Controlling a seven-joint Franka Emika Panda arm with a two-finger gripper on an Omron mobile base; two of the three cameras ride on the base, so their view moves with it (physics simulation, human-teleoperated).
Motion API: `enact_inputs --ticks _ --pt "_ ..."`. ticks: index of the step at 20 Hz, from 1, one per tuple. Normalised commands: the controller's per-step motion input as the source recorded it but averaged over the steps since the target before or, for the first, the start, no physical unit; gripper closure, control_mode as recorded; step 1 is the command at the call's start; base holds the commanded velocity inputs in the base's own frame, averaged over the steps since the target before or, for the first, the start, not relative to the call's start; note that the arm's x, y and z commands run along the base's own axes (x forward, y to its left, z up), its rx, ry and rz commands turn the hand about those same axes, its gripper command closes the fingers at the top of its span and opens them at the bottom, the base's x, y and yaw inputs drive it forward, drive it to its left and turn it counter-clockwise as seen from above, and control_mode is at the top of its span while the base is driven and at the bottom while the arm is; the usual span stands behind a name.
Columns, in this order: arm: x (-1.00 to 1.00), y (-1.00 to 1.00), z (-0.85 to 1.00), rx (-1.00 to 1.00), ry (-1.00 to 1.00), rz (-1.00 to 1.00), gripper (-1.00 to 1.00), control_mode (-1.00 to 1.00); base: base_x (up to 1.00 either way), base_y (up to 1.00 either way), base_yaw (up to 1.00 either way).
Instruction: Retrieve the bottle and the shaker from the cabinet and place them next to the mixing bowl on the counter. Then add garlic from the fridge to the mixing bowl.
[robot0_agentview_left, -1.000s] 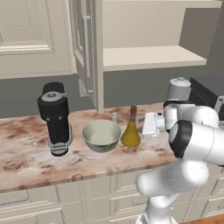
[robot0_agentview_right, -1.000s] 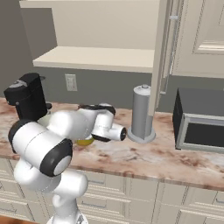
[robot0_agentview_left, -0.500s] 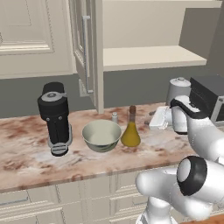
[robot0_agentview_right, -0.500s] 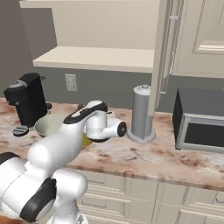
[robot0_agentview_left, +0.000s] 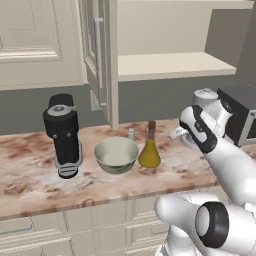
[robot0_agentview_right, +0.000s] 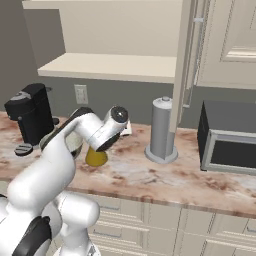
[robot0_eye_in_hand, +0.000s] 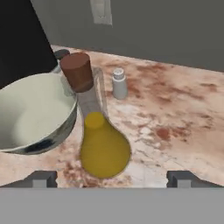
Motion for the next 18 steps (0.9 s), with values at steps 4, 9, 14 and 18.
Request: enact_inputs --ticks 4,9,14,18 --pt "0.0 -0.56 0.39 -0.08 0.84 -0.25 -1.0 -1.0 0.0 0.0 0.0" --pt "-0.23 -0.17 -0.02 -0.14 0.62 -0.42 -1.0 -1.0 0.0 0.0 0.0" --pt "-0.41 0.16 0.02 -0.25 0.01 -0.46 -1.0 -1.0 0.0 0.0 0.0" --pt "-0.73 0.11 0.15 -0.12 0.0 -0.52 -1.0 -1.0 0.0 0.0 0.0"
